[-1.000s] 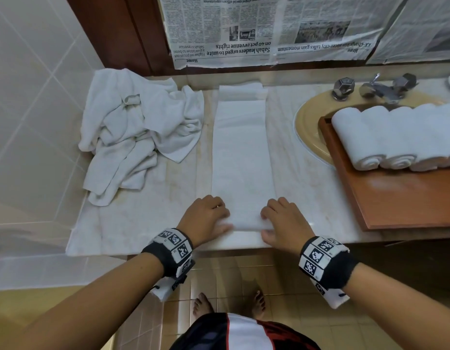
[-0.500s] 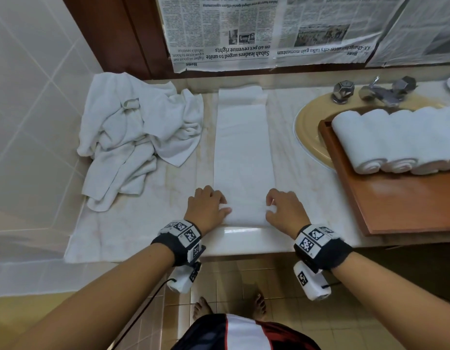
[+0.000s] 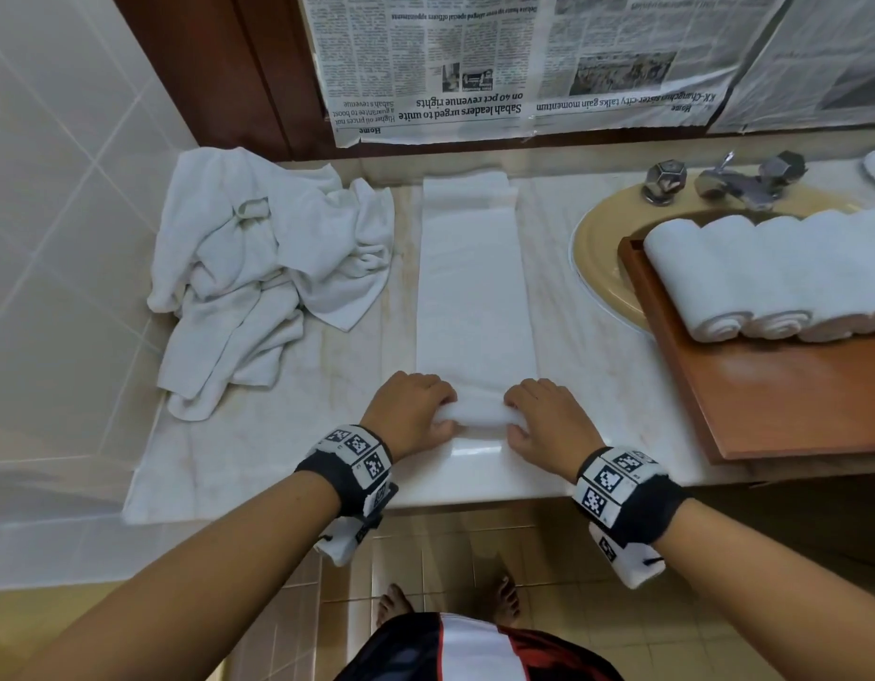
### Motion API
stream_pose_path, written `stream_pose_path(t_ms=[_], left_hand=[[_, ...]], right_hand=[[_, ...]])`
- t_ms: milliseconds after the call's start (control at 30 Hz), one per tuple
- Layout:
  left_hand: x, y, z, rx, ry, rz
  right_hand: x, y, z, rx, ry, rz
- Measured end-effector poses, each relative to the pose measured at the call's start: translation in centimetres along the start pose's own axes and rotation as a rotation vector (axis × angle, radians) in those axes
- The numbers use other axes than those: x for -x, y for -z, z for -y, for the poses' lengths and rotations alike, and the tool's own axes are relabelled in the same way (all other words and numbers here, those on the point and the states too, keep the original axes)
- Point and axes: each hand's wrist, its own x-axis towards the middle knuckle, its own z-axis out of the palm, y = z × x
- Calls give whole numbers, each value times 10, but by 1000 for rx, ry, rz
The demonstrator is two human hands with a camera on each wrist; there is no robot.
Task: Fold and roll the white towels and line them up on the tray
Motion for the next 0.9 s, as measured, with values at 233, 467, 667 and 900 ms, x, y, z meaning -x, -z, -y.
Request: stream_pose_path(t_ms=[233,467,667,900], left_hand=[[-15,9,14,324,308,171],[-3,-14,-1,61,-54,-202],[1,-17,3,-44,-82,-126],[-20,19,4,81,143,143]], right_hand=[[-11,19,-4,-496,-359,137],[-9,-2,14,66,-79,-121],[-5,-3,13,162,-49,-24],[-16,23,5,-14,-40,63]])
